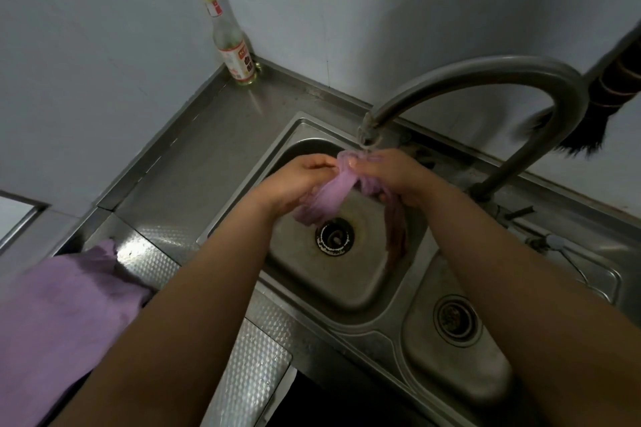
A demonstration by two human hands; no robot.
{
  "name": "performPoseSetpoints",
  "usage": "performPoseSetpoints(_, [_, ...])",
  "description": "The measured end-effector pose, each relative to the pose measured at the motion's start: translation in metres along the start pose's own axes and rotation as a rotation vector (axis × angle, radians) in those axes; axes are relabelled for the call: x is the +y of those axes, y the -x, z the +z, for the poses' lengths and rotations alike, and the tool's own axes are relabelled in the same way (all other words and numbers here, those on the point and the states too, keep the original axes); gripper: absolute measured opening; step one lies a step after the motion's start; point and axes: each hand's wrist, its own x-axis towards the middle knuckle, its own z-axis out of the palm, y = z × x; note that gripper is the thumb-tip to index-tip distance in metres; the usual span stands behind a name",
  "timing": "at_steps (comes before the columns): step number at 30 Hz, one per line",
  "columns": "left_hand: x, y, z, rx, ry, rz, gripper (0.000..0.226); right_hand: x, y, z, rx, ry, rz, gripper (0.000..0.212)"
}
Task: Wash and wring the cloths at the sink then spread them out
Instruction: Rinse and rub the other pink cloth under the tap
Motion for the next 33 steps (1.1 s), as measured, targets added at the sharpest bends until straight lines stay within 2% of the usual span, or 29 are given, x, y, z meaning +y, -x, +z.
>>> performPoseSetpoints(2, [0.001,0.005,-0.001,-0.038,-0.092,-0.04,0.033,-0.004,0.0,-0.004,0.107,-0.171,-0.028,0.01])
performPoseSetpoints(4, [-0.005,0.007,-0.002,-0.06,-0.127,-0.085,0.045,-0.007,0.0,-0.006,0.157,-0.321,-0.046,0.008])
performPoseSetpoints(7, [-0.023,0.004,0.0,0.041,0.143,-0.036,0.059,-0.011,0.003,-0.007,0.245,-0.435,-0.08,0.015])
performPoseSetpoints(10, [-0.021,-0.002,0.022,0.284,0.485,-0.066,0.039,-0.015,0.011,0.001,0.448,-0.261,-0.159,0.023])
performPoseSetpoints(11, [-0.018,-0.007,0.029,0.357,0.552,-0.109,0.033,-0.012,0.013,0.012,0.463,-0.162,-0.188,0.022])
performPoseSetpoints(13, [-0.01,-0.016,0.042,0.442,0.655,-0.176,0.031,-0.005,0.02,0.042,0.391,0.026,-0.205,0.022])
performPoseSetpoints(14, [-0.003,-0.018,0.05,0.462,0.685,-0.201,0.028,-0.001,0.02,0.055,0.376,0.122,-0.212,0.027])
performPoseSetpoints(16, [0.01,-0.017,0.068,0.498,0.626,-0.236,0.022,0.0,0.012,0.059,0.481,0.273,-0.199,0.036])
performPoseSetpoints(18, [0.015,-0.02,0.087,0.49,0.578,-0.231,0.031,-0.005,0.0,0.042,0.568,0.416,-0.126,0.032])
performPoseSetpoints(19, [0.016,-0.022,0.091,0.487,0.555,-0.221,0.035,-0.006,-0.003,0.034,0.596,0.408,-0.102,0.03])
performPoseSetpoints(21, [0.017,-0.026,0.087,0.52,0.515,-0.209,0.037,-0.007,-0.001,0.039,0.579,0.216,-0.076,0.029])
performPoseSetpoints(24, [0.015,-0.031,0.075,0.542,0.591,-0.251,0.031,-0.001,0.003,0.057,0.56,0.181,-0.073,0.034])
performPoseSetpoints(25, [0.014,-0.029,0.079,0.508,0.588,-0.254,0.031,-0.002,0.003,0.054,0.565,0.175,-0.053,0.034])
performPoseSetpoints(27, [0.013,-0.024,0.094,0.431,0.55,-0.241,0.036,-0.005,-0.003,0.039,0.634,0.111,-0.14,0.028])
performPoseSetpoints(28, [0.013,-0.022,0.098,0.437,0.532,-0.239,0.035,-0.004,-0.004,0.036,0.657,0.105,-0.184,0.025])
performPoseSetpoints(30, [0.012,-0.022,0.088,0.495,0.545,-0.218,0.03,-0.009,-0.001,0.049,0.611,0.078,-0.14,0.029])
performPoseSetpoints(33, [0.008,-0.018,0.069,0.423,0.548,-0.253,0.033,-0.005,0.006,0.065,0.578,0.219,-0.079,0.037])
